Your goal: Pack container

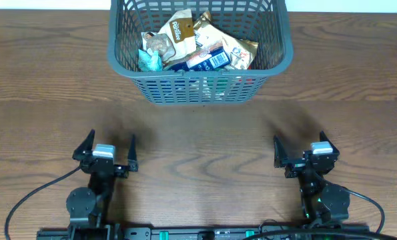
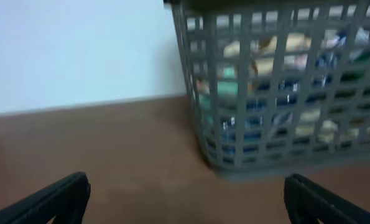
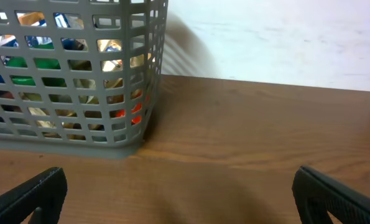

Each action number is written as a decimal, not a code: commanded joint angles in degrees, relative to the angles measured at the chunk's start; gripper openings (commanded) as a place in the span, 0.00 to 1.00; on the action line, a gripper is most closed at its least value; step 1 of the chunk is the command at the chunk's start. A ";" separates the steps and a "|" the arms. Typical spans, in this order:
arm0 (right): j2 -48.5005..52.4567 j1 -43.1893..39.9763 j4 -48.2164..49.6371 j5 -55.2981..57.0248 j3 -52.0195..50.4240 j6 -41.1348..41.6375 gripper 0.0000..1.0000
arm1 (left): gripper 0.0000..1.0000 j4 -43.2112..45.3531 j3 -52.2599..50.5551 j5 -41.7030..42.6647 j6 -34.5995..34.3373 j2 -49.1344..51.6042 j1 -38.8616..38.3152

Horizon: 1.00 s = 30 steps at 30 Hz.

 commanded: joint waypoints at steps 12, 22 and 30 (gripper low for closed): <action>-0.31 -0.17 -0.09 0.22 -0.22 -0.63 0.99 | 0.98 -4.83 -0.11 0.39 -8.09 -0.35 -0.24; -0.31 -0.17 -0.09 0.22 -0.22 -0.63 0.99 | 0.98 -4.83 -0.11 0.39 -8.09 -0.35 -0.24; -0.31 -0.17 -0.09 0.22 -0.24 -0.63 0.99 | 0.98 -4.83 -0.11 0.39 -8.09 -0.35 -0.26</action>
